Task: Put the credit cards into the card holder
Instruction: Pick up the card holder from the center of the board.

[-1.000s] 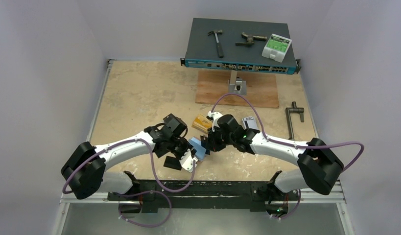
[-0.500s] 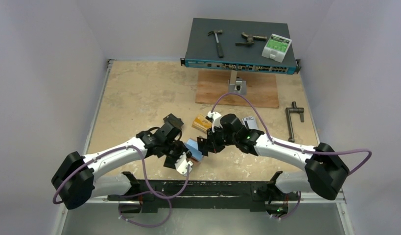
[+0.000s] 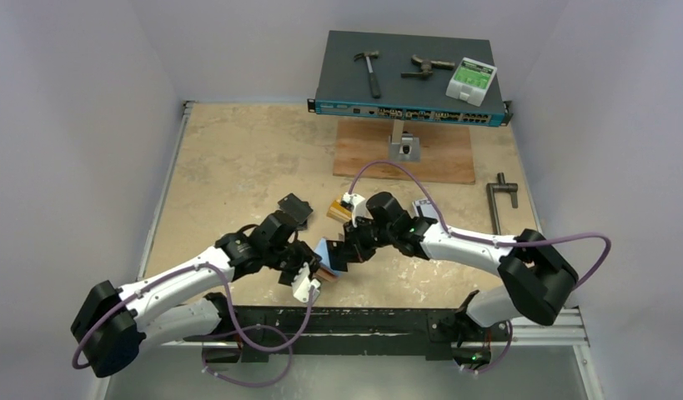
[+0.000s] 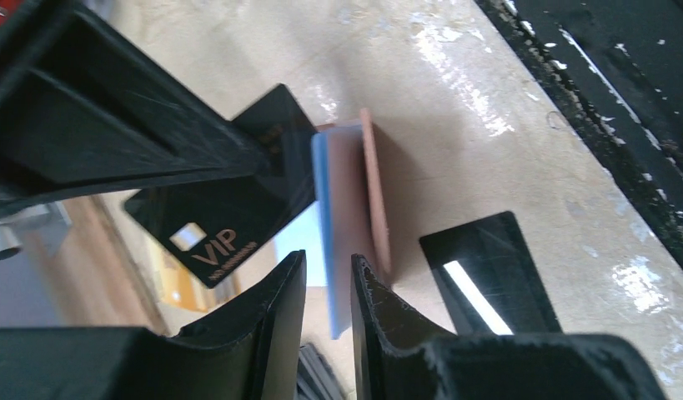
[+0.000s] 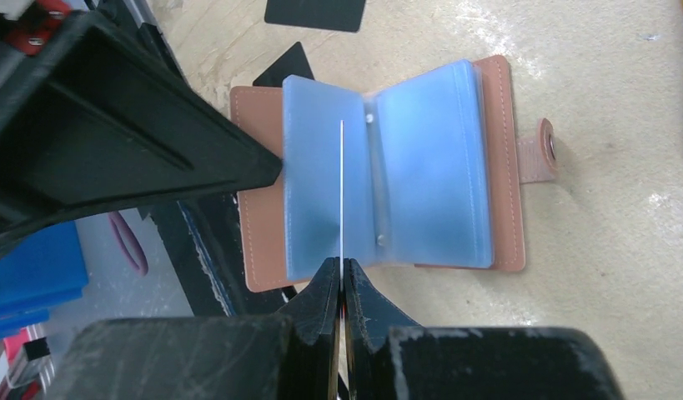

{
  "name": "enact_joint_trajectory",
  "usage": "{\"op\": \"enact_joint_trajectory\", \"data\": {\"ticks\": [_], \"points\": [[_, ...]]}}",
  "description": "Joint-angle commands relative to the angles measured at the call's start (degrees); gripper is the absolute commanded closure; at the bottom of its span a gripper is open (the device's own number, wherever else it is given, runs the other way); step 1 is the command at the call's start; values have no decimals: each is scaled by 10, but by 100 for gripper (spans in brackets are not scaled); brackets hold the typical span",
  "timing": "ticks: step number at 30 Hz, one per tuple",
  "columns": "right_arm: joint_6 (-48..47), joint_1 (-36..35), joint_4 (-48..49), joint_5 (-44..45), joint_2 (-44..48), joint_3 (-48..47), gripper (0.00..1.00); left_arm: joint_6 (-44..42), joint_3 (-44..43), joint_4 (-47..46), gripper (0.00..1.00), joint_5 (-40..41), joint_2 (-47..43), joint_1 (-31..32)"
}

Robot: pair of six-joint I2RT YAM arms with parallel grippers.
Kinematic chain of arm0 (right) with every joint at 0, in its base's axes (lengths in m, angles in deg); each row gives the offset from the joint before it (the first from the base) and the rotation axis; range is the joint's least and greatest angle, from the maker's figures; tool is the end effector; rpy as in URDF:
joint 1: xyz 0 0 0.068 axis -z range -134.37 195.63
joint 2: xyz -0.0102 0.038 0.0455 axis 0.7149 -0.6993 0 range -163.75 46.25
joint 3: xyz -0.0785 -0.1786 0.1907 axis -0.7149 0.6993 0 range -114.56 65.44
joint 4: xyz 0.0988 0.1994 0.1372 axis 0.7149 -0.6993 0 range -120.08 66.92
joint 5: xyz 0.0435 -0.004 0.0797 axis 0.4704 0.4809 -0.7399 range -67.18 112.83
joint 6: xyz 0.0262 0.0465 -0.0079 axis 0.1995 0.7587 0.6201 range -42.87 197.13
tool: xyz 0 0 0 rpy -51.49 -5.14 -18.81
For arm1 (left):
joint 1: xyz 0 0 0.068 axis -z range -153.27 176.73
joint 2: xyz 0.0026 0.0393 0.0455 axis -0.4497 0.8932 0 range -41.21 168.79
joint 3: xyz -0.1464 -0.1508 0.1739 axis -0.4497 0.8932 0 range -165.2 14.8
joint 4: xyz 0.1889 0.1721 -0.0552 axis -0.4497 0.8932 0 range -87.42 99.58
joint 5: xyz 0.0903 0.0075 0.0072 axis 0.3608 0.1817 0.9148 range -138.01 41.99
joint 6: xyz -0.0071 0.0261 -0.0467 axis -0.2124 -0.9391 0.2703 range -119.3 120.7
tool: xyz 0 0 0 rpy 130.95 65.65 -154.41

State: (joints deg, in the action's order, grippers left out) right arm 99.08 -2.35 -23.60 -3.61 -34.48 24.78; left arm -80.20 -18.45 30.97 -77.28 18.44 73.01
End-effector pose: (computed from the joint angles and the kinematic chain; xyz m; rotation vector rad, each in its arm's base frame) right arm 0.1783 0.2216 0.1933 -0.8107 2.3304 1.1191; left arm 0.1210 -0.1518 0.2003 2.2263 0.8847 -0.3699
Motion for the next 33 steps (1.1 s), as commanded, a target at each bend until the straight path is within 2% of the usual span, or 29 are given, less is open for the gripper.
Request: {"op": "enact_joint_trajectory", "data": {"ticks": [1,6,12,15,19,26,33], "points": [[-11,-3,27,-32,-15,-30,100,25,14,-38,75,-10,-42,2],[-11,-3,27,-42,-35,-42,100,35,10,-31,75,-6,-46,2],[-22,-4,22,-52,-71,-55,100,31,-17,28,74,-14,2,2],[-31,-4,16,-54,-94,-60,100,12,-12,21,75,-12,17,2],[-39,-5,12,-38,-120,-63,100,-15,-17,60,75,-27,23,3],[-35,-16,8,58,-149,-54,100,-83,-6,98,75,-45,27,4],[1,-22,6,202,-90,-2,100,-160,23,112,76,-53,30,7]]}}
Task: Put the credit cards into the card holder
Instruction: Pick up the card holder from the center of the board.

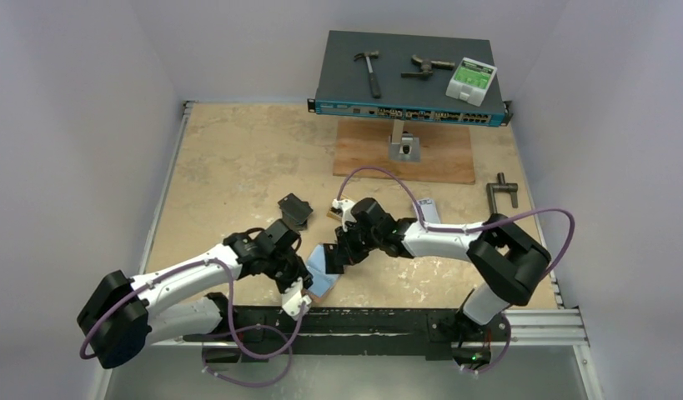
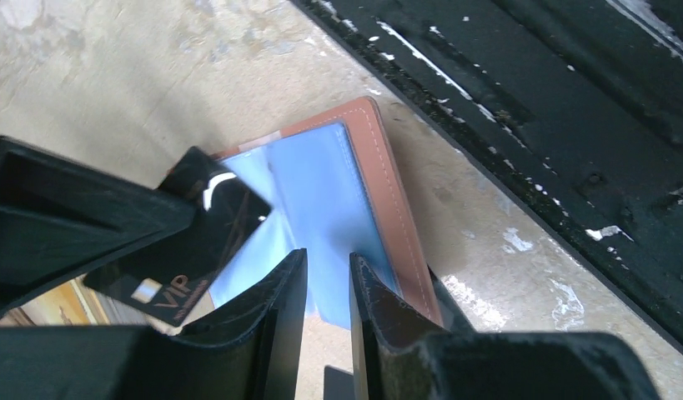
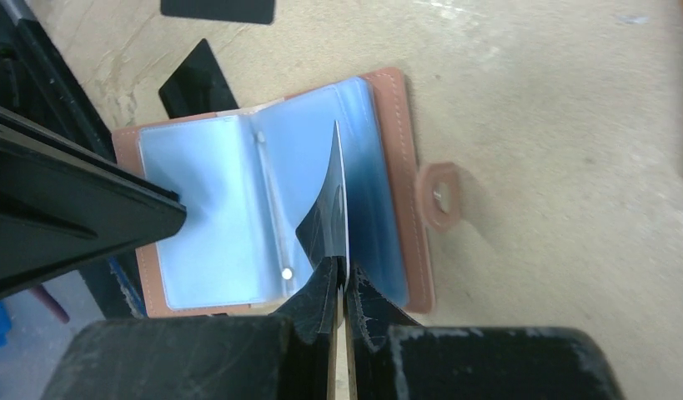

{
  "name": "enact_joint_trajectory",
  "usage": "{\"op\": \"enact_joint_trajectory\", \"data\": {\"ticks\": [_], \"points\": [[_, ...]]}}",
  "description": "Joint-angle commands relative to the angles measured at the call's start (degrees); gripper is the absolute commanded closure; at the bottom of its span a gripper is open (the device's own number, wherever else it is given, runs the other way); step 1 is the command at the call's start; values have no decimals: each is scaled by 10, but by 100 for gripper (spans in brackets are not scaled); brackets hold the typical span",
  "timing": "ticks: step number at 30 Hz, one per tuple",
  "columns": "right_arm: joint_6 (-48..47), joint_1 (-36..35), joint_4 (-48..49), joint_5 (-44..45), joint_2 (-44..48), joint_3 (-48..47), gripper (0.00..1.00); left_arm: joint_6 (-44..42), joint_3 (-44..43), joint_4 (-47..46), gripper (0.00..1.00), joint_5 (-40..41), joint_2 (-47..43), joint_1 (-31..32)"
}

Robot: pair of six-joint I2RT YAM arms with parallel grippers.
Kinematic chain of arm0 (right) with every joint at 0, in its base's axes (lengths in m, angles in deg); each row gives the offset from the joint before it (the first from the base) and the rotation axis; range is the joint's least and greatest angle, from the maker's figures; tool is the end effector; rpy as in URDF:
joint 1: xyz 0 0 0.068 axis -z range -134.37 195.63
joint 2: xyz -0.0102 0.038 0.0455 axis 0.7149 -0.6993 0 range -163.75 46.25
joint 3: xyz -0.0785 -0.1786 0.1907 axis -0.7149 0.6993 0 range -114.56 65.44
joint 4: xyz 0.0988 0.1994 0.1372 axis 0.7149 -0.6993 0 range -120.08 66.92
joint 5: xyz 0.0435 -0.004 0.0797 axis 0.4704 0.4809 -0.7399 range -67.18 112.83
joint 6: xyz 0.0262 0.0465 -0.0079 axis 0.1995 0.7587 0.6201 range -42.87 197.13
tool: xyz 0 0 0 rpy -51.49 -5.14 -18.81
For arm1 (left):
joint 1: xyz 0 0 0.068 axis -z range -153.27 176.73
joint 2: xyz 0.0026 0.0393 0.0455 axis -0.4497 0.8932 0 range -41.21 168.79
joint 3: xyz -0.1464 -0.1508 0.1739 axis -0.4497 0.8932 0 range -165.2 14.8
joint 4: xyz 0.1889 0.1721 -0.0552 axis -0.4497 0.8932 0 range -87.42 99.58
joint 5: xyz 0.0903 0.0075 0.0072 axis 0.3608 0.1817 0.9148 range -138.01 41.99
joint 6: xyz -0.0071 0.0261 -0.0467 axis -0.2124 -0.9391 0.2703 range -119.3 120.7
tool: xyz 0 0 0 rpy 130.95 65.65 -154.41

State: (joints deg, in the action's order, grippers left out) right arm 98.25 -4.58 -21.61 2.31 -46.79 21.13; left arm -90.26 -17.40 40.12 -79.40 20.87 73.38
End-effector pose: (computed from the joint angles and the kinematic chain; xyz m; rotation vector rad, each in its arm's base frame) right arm 0.1911 0.2489 0.1537 -0.8212 2.4408 0.9639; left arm 0.1092 -0.1428 0.1803 2.4179 0.7848 -0.4695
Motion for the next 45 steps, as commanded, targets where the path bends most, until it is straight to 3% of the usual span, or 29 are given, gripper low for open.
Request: {"op": "enact_joint_trajectory", "data": {"ticks": [1,6,12,21,25,36,45], "points": [[19,0,-14,160,46,45,100,-65,13,12,76,-33,11,4],[62,-1,-13,218,118,99,100,-127,5,-43,77,-31,83,7],[99,-3,-39,265,194,138,100,-205,-56,-32,78,-5,193,8],[111,-3,-100,282,321,142,100,-305,-110,-89,79,10,289,23],[116,-3,-39,246,369,166,100,-318,-133,-114,79,12,309,41],[58,1,122,187,211,139,100,-350,-113,-119,80,22,308,49],[15,16,53,227,145,73,100,-326,-62,-103,82,35,246,49]]}}
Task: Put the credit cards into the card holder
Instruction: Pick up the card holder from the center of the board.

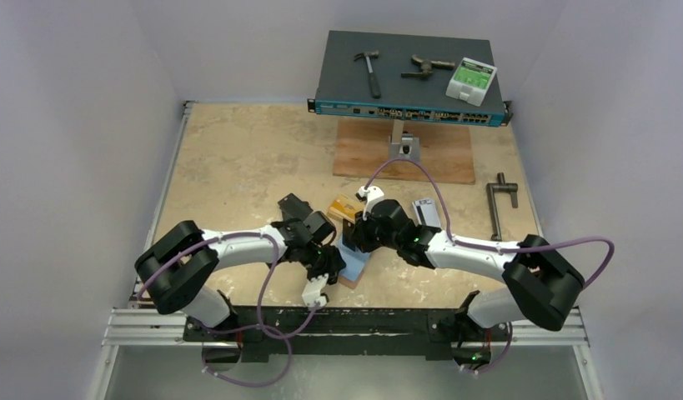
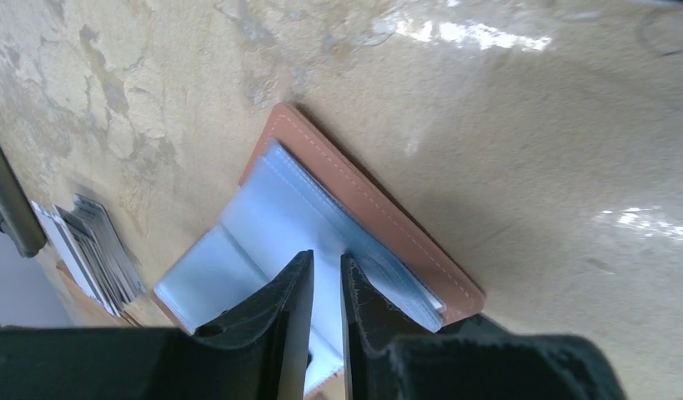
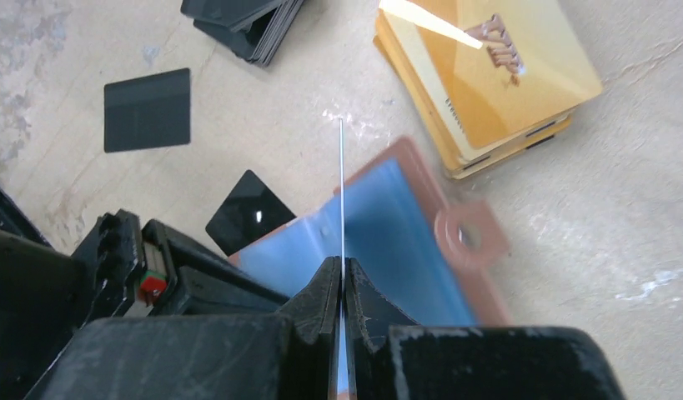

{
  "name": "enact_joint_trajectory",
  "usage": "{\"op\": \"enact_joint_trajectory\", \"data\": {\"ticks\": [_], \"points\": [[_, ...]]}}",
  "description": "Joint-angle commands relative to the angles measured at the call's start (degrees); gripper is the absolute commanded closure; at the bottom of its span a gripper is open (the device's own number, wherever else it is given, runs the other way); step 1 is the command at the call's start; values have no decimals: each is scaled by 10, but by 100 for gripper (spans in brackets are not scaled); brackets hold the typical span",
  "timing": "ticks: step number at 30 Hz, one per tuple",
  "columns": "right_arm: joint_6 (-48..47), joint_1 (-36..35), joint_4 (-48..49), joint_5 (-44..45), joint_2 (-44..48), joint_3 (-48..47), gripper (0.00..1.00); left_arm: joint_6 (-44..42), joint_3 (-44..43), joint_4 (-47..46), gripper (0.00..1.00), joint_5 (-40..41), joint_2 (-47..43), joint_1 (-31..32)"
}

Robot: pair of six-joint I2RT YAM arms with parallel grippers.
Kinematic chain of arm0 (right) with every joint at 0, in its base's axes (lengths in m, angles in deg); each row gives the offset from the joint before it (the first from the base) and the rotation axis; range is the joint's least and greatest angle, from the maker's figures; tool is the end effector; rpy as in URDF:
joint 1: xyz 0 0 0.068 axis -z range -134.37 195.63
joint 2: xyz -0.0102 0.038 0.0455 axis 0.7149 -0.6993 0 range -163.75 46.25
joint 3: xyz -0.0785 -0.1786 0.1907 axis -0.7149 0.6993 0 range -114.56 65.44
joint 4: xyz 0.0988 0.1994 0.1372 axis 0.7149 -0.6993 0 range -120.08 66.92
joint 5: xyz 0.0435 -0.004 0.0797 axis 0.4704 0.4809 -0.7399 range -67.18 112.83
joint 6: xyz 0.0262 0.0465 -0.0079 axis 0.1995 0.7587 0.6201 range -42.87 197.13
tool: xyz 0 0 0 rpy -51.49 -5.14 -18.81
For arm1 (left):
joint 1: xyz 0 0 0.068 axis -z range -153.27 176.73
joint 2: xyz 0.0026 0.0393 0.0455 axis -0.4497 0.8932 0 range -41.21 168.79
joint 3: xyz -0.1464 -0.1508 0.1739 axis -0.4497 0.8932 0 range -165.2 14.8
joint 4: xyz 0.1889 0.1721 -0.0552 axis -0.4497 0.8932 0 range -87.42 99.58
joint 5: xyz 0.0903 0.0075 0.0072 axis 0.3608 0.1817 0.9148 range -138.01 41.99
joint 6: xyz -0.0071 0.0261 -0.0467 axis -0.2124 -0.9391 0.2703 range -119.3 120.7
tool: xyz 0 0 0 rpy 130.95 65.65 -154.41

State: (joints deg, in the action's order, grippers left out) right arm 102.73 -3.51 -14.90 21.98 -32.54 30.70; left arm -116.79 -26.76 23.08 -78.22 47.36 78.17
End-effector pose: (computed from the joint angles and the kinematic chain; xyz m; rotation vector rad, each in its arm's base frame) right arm 0.1797 0.2085 0.1810 -0.4772 2.2479 0.7263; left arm 0.1508 -0.2180 0.1423 2.5183 0.1082 -0.2969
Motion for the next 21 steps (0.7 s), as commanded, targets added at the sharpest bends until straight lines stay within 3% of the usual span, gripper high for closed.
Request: {"op": "enact_joint_trajectory", "data": {"ticks": [1,8,21], "points": [[-32,5,-22,34,4,-24,100,-54,35,73,83,29,-26,1],[-36,6,-36,12,12,-4,100,-37,70,78,84,47,-59,-4],[-10,10,49,-167,28,47,100,-78,95,81,90,62,-71,-21]]}}
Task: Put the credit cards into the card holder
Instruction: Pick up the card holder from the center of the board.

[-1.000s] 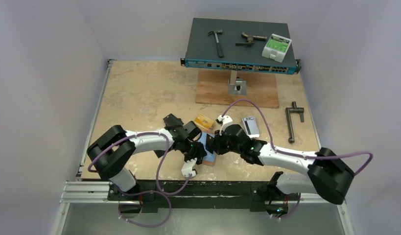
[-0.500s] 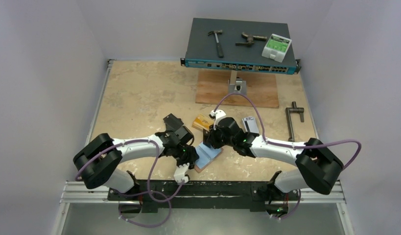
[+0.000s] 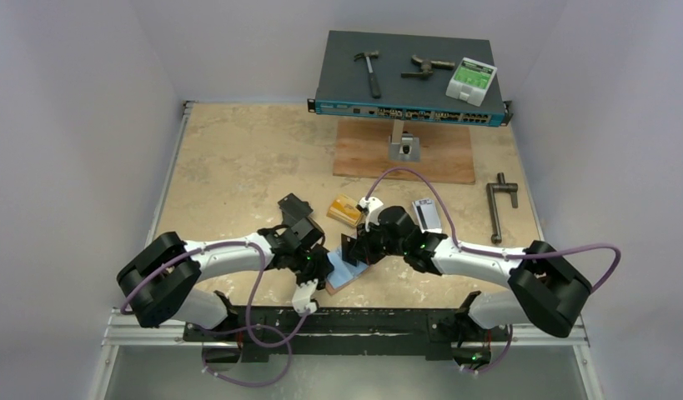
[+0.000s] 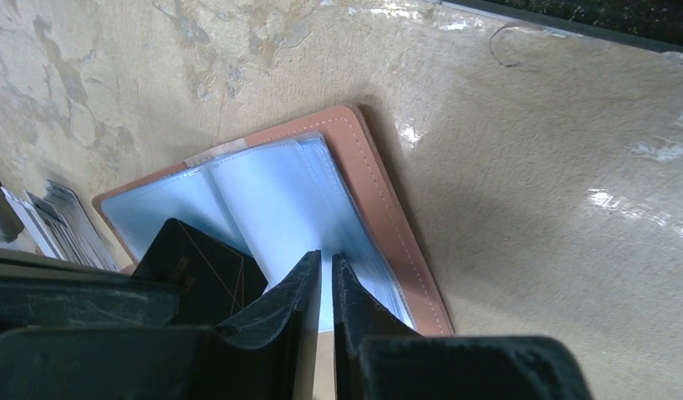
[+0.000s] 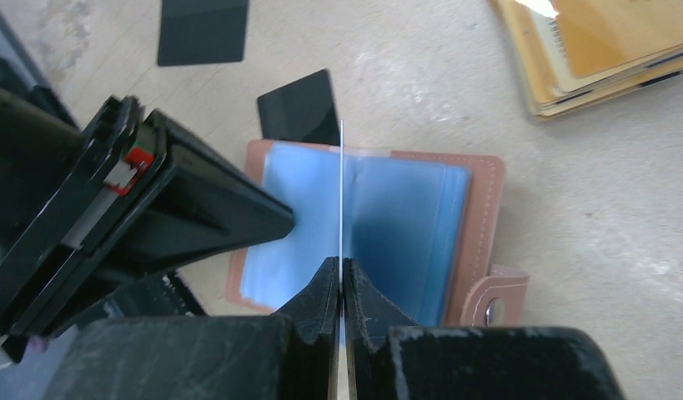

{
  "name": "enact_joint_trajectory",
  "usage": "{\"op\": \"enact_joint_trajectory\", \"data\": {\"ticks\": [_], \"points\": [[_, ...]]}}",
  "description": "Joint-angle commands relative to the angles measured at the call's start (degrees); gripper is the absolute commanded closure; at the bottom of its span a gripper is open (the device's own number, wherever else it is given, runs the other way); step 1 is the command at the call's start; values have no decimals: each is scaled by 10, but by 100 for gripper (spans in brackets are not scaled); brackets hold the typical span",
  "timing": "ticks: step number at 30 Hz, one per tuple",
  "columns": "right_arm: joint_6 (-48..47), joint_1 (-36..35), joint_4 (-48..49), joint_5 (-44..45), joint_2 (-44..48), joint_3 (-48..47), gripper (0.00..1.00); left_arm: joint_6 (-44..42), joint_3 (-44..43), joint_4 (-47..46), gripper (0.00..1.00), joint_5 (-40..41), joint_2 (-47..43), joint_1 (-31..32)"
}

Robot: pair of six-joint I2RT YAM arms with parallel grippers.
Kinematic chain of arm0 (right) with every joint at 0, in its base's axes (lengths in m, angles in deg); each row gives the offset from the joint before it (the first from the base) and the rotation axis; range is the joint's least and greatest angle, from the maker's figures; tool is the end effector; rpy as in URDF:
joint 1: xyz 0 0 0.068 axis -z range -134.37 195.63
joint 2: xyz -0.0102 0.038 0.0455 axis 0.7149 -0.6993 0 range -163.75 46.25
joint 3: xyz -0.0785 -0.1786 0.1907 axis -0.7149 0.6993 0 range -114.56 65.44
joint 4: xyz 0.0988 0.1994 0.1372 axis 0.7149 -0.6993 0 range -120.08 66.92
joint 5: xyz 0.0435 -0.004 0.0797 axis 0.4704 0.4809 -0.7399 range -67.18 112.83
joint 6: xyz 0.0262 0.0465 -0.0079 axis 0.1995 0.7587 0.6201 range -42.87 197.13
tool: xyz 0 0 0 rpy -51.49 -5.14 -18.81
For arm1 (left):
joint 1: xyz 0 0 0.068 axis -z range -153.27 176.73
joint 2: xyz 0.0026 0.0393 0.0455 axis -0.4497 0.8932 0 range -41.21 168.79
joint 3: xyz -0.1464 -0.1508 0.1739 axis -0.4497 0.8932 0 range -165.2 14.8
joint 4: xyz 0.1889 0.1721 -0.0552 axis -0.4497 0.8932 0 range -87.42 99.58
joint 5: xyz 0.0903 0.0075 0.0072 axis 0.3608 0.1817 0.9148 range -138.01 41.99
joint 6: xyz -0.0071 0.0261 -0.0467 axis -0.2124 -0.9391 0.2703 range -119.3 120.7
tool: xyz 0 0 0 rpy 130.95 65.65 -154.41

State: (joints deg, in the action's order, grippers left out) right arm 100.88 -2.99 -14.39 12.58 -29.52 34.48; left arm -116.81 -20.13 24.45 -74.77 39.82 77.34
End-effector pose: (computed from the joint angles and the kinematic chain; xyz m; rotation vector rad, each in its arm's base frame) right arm 0.1666 0.1987 0.1750 -0.6071 2.2590 0.8704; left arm 0.1346 -0.1892 0.1413 2.5584 0.1469 -0.2334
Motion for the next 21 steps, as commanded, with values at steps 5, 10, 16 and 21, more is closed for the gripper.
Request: {"op": "enact_joint_trajectory", "data": {"ticks": [5,10,16,21], "points": [[14,12,54,-101,-8,21,100,-86,31,71,92,33,2,-20],[21,22,56,-108,-5,34,100,-103,32,71,93,39,3,-26],[48,34,99,-138,-10,63,100,-107,33,68,94,40,4,-26],[59,63,117,-160,-11,81,100,-107,34,65,94,42,4,-26]]}}
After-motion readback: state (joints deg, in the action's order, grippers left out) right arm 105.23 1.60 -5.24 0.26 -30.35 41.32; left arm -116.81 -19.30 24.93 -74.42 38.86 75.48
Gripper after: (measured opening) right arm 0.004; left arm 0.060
